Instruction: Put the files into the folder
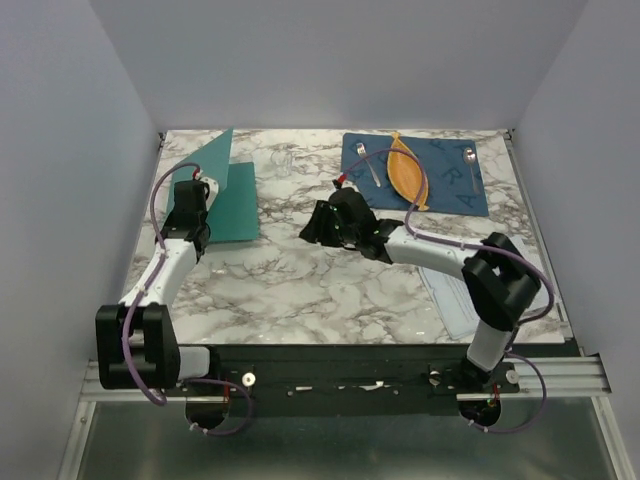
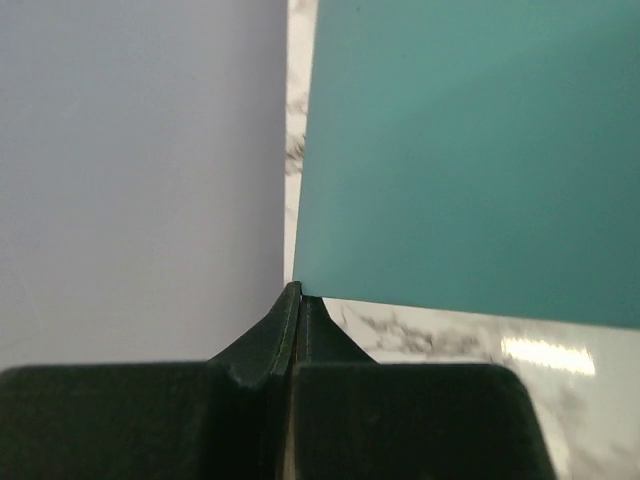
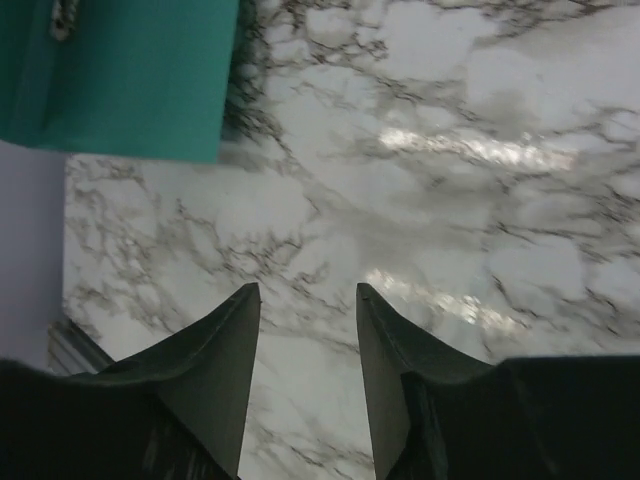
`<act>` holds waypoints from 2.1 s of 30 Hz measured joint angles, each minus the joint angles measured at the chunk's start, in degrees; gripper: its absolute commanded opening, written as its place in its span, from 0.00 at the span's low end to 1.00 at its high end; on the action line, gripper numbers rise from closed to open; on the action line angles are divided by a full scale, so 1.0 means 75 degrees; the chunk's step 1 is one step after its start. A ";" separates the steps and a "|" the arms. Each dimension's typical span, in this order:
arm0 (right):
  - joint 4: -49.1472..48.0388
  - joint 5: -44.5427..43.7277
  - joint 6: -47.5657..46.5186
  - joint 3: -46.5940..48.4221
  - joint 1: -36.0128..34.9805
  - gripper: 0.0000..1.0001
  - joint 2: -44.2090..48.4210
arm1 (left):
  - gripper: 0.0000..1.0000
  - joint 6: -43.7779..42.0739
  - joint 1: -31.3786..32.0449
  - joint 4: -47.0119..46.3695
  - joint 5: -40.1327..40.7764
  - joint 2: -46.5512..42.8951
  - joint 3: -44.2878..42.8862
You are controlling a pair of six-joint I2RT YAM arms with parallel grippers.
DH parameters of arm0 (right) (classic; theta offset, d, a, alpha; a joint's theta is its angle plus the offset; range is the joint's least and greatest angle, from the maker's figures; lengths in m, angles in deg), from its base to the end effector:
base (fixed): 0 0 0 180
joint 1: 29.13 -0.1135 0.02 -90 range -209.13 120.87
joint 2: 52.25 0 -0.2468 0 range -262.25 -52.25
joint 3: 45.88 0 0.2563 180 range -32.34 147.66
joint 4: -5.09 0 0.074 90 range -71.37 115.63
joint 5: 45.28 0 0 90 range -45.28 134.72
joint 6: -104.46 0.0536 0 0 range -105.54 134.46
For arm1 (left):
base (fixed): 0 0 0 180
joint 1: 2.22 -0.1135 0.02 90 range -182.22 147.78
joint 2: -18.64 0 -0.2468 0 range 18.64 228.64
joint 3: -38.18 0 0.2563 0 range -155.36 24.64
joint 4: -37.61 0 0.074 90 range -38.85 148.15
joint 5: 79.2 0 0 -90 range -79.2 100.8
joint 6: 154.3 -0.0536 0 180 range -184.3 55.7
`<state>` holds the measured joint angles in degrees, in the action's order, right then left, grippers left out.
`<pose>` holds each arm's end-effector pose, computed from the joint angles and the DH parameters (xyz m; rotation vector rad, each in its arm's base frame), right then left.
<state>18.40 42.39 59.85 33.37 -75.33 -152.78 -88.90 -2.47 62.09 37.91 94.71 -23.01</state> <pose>0.2846 0.2936 0.1907 0.0083 2.3074 0.8358 0.3023 0.0257 0.2100 0.2251 2.2684 0.7638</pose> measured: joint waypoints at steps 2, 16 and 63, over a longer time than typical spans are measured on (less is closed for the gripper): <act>-0.0621 0.0501 0.0353 0.0335 0.0000 0.60 -0.0560 | 0.00 0.0184 0.0000 0.0772 -0.0198 -0.0472 0.0000; -0.3672 0.2736 0.2751 0.1000 -0.0449 0.72 -0.2949 | 0.00 0.1110 0.0000 0.4124 -0.1011 -0.2116 -0.0169; -0.4264 0.3381 0.3092 0.1478 -0.0586 0.40 -0.3567 | 0.00 0.1524 0.0000 0.5257 -0.1425 -0.2649 -0.0694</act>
<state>-13.57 67.74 83.04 44.45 -79.72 -179.53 -77.47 -2.47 101.52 27.22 74.84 -28.22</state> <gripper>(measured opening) 0.550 0.010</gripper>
